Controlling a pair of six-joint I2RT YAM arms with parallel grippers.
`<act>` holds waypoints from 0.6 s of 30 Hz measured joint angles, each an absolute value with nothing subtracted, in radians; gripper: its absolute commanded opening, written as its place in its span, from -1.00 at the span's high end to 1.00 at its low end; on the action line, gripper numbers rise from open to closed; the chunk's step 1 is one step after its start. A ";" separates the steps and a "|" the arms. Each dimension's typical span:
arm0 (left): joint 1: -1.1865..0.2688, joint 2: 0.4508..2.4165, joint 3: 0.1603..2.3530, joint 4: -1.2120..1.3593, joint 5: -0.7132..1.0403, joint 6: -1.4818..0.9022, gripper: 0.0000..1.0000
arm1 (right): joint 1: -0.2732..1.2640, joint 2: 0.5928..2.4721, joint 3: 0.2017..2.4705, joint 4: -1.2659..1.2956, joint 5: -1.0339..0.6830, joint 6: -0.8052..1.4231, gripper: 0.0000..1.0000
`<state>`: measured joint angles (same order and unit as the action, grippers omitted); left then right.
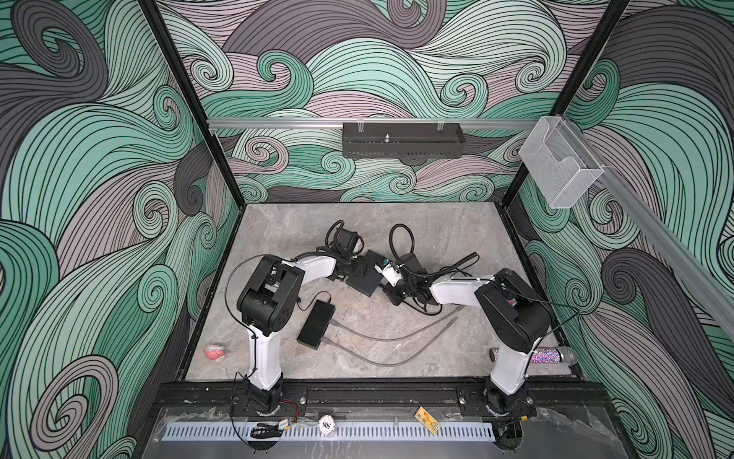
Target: Insert the plug into the switch port
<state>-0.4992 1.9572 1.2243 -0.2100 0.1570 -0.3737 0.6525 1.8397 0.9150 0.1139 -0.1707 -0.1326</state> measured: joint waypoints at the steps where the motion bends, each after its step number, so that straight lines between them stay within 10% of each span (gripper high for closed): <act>1: -0.504 1.961 1.242 -0.233 0.162 -0.372 0.03 | 0.653 1.832 0.908 0.107 -0.165 -0.132 0.77; 18: -0.579 1.845 1.393 -0.648 0.238 -0.248 -0.55 | 0.672 1.435 0.756 0.149 -0.179 -0.144 -0.10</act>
<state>-0.5785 1.8446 1.3933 -0.6476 0.2382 -0.2481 0.6724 1.4349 0.7559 0.1493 -0.1787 -0.1436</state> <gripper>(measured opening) 0.768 0.545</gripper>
